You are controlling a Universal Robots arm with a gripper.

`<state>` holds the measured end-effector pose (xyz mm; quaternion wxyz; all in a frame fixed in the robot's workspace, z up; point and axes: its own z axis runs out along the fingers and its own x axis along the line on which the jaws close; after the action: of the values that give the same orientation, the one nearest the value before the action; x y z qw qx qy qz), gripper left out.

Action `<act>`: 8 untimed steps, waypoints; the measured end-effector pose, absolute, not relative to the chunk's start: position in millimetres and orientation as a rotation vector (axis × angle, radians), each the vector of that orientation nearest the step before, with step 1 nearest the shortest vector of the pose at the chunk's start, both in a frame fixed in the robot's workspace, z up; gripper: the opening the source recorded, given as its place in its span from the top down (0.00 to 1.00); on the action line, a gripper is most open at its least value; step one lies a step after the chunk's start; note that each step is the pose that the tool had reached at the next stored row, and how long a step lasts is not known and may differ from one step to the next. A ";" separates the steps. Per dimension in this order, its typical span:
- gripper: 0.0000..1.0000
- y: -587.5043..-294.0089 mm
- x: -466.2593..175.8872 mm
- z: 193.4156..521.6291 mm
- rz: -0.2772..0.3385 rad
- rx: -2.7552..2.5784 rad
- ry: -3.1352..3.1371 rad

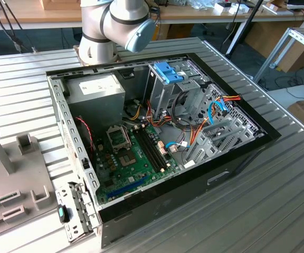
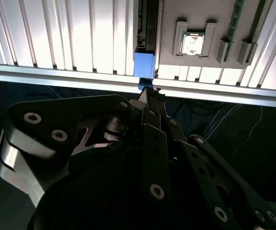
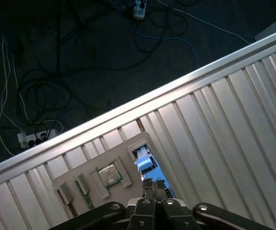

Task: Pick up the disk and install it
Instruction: 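Pick up the disk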

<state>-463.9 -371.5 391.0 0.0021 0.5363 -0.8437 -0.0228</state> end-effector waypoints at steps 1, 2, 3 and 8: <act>0.89 -371.5 -463.9 391.0 -0.071 1.691 -2.642; 0.89 -371.5 -463.9 391.0 -0.071 1.699 -2.636; 0.89 -371.5 -463.9 391.0 -0.071 1.705 -2.632; 0.89 -371.5 -463.8 391.0 -0.071 1.706 -2.631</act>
<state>-463.8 -371.5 391.0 0.0024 0.5438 -0.8389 -0.0225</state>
